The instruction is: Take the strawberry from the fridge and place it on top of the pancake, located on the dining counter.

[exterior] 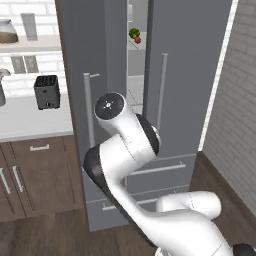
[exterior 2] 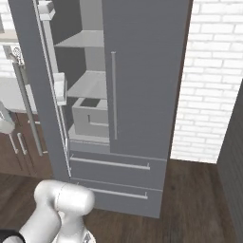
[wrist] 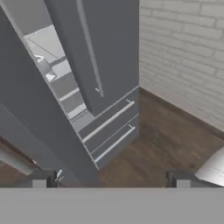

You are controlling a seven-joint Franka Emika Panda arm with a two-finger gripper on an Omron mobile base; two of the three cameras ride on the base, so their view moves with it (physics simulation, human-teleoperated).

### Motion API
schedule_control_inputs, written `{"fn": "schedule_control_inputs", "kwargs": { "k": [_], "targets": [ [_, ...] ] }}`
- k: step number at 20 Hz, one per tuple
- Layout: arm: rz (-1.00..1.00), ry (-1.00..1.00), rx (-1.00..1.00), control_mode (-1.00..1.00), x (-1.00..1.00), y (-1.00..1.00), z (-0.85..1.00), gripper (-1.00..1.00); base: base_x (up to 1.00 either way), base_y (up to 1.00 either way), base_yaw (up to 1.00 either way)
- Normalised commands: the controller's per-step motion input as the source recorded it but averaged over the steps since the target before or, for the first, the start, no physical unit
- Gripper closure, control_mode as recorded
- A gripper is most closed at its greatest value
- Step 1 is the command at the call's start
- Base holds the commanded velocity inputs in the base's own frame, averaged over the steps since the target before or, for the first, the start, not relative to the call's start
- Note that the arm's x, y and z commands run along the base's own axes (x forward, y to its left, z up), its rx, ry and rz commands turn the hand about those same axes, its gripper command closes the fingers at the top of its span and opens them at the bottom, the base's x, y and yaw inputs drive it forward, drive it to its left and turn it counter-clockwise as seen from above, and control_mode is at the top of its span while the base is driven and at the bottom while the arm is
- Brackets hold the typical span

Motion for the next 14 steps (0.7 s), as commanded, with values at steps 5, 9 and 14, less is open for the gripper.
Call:
{"fn": "schedule_control_inputs", "kwargs": {
  "k": [5,9,14],
  "targets": [
    [0.1,0.18,0.8,-1.0,0.24,-1.0,0.13,-1.0,0.0,0.0,0.0],
    [0.09,0.19,0.94,-1.0,0.49,-1.0,0.03,-1.0,0.0,0.0,0.0],
    [0.08,0.22,0.78,-1.0,0.89,-0.93,0.28,-1.0,0.0,0.0,0.0]
  ]
}}
